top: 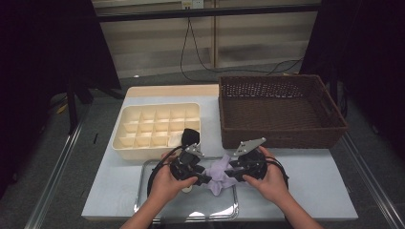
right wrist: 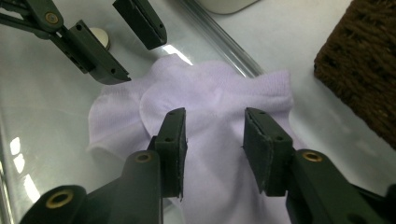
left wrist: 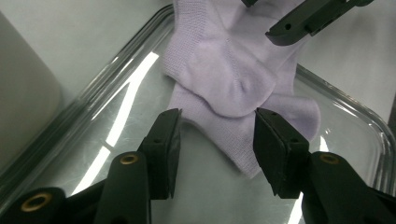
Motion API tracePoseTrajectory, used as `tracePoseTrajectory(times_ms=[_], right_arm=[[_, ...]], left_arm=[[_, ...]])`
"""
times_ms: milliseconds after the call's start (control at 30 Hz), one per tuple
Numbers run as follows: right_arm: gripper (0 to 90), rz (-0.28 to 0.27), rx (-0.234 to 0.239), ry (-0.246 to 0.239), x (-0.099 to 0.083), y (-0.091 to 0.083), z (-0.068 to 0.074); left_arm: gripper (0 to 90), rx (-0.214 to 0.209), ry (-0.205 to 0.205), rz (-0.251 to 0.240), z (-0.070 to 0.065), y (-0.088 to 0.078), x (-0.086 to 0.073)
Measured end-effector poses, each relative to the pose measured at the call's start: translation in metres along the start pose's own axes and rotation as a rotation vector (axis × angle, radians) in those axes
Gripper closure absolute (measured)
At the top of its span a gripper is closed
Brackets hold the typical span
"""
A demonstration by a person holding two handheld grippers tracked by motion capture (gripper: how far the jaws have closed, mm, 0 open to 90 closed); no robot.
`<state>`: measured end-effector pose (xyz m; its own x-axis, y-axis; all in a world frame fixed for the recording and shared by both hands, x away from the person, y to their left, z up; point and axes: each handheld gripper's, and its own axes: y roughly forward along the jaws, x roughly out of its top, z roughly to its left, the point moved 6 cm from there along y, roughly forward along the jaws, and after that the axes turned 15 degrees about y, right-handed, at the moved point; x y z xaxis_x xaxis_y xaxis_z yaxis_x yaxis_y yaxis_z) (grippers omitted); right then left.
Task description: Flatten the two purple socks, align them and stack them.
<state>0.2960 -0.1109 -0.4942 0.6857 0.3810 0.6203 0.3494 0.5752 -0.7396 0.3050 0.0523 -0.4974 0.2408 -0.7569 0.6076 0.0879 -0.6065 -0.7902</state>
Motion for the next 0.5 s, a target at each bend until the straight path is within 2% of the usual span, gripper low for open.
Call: tracePoseTrajectory(times_ms=[33, 67, 100, 167, 200, 267, 333, 400, 433, 500], right_arm=[[60.2, 0.010, -0.013, -0.004, 0.001, 0.001, 0.000], [60.2, 0.009, -0.004, -0.004, 0.001, 0.002, 0.001], [60.5, 0.003, -0.003, -0.009, 0.003, 0.003, 0.001], [61.3, 0.012, 0.002, -0.016, 0.003, 0.005, 0.003], [61.2, 0.011, 0.006, -0.019, 0.004, 0.007, 0.005], [61.3, 0.019, 0.005, -0.027, 0.005, 0.010, 0.006], [61.5, 0.020, 0.003, -0.038, 0.006, 0.013, 0.007], [61.7, 0.022, 0.004, -0.040, 0.006, 0.017, 0.008], [62.0, 0.035, -0.001, -0.045, 0.005, 0.019, 0.007], [65.5, 0.062, -0.018, -0.056, 0.002, 0.025, 0.006]], left_arm=[[53.5, -0.013, 0.034, 0.019, 0.001, -0.001, -0.002], [53.4, -0.007, 0.019, 0.010, 0.000, -0.001, -0.002], [53.4, -0.009, 0.039, 0.031, 0.001, -0.002, -0.004], [53.4, -0.014, 0.013, 0.004, -0.001, 0.000, -0.004], [53.1, -0.023, 0.038, 0.022, 0.000, 0.000, -0.006], [52.5, -0.015, 0.005, -0.004, -0.002, 0.001, -0.005], [52.9, -0.016, 0.005, -0.013, -0.003, 0.002, -0.005], [54.3, -0.023, 0.005, -0.006, -0.005, 0.003, -0.005], [54.3, -0.026, 0.022, 0.011, -0.004, 0.003, -0.007], [53.9, -0.029, 0.005, 0.010, -0.005, 0.006, -0.008]])
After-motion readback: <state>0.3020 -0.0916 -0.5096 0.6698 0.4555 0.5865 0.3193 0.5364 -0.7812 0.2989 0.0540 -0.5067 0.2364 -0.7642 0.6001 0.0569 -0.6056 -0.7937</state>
